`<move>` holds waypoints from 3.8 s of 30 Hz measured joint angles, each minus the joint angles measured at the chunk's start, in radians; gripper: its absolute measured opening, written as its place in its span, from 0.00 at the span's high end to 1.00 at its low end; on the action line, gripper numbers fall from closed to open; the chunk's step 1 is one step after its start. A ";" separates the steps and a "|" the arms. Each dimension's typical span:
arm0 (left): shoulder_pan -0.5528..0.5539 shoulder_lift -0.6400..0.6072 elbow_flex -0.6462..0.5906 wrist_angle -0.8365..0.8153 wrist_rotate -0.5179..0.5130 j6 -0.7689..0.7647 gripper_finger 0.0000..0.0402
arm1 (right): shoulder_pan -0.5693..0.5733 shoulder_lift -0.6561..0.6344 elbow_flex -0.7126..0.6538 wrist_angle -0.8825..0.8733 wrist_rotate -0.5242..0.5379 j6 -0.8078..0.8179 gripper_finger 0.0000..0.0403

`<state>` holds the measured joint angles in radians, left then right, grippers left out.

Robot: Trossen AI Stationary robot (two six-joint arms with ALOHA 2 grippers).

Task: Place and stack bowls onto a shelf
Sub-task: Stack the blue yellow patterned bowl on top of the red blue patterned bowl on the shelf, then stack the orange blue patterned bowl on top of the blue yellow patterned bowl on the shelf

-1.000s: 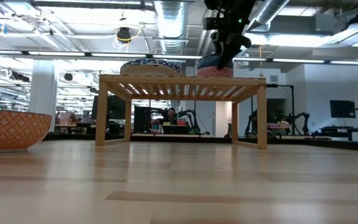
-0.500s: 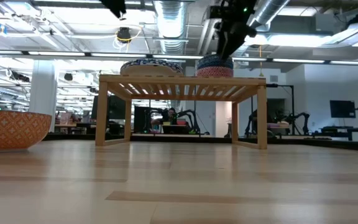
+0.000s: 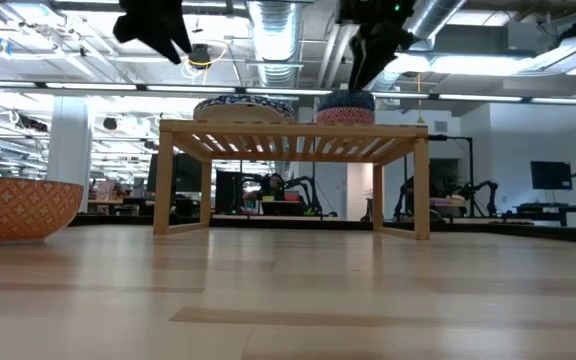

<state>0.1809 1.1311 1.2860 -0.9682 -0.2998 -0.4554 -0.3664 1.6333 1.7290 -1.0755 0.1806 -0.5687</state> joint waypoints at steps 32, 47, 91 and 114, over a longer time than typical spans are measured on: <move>-0.149 -0.070 -0.651 -0.006 0.252 -0.275 0.57 | 0.203 -0.076 0.000 -0.023 -0.052 0.419 0.41; -0.149 -0.075 -0.799 0.089 0.315 -0.318 0.96 | 0.207 -0.076 0.000 -0.022 -0.051 0.568 0.41; -0.090 0.754 0.878 -0.497 0.216 0.203 0.99 | 0.592 0.024 -0.001 0.183 0.080 -0.180 0.53; -0.074 0.753 0.875 -0.403 0.501 0.883 0.99 | 0.672 0.022 -0.001 0.299 0.172 -0.570 0.54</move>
<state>0.1067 1.8843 2.1612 -1.3712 0.2013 0.4272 0.3054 1.6558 1.7283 -0.7769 0.3530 -1.1387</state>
